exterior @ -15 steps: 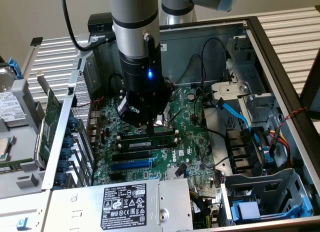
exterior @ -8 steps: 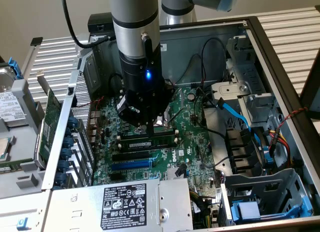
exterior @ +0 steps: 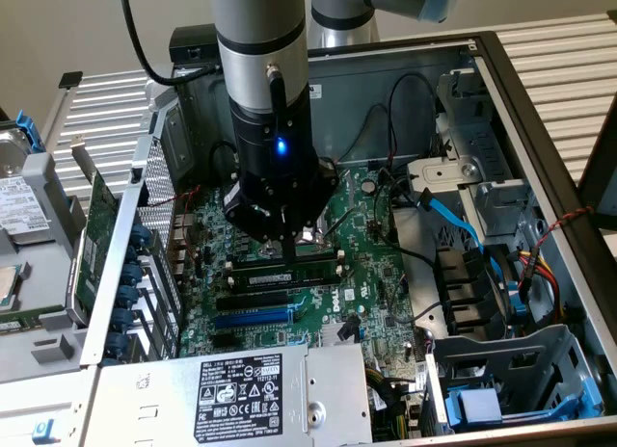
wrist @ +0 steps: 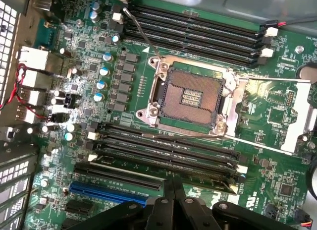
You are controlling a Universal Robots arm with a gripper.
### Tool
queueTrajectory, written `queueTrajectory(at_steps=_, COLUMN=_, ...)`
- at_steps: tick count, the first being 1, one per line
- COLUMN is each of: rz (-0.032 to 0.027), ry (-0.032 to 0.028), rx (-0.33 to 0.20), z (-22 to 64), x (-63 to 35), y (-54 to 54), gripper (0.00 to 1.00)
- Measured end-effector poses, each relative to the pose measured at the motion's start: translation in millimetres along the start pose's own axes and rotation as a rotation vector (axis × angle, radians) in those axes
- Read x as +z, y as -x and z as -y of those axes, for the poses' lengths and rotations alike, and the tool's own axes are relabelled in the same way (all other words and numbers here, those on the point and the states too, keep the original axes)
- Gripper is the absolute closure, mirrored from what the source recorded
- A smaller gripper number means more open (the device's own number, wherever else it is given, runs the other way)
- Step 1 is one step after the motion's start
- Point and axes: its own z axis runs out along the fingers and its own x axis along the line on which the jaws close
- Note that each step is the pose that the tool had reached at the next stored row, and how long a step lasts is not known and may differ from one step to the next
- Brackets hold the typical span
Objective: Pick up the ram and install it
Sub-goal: 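Press down the ram until it locks into place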
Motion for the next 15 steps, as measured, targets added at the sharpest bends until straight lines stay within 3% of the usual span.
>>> queueTrajectory(at_steps=15, rz=-0.0022, ry=-0.0037, rx=0.237, z=0.0, x=0.4, y=0.0, gripper=0.89)
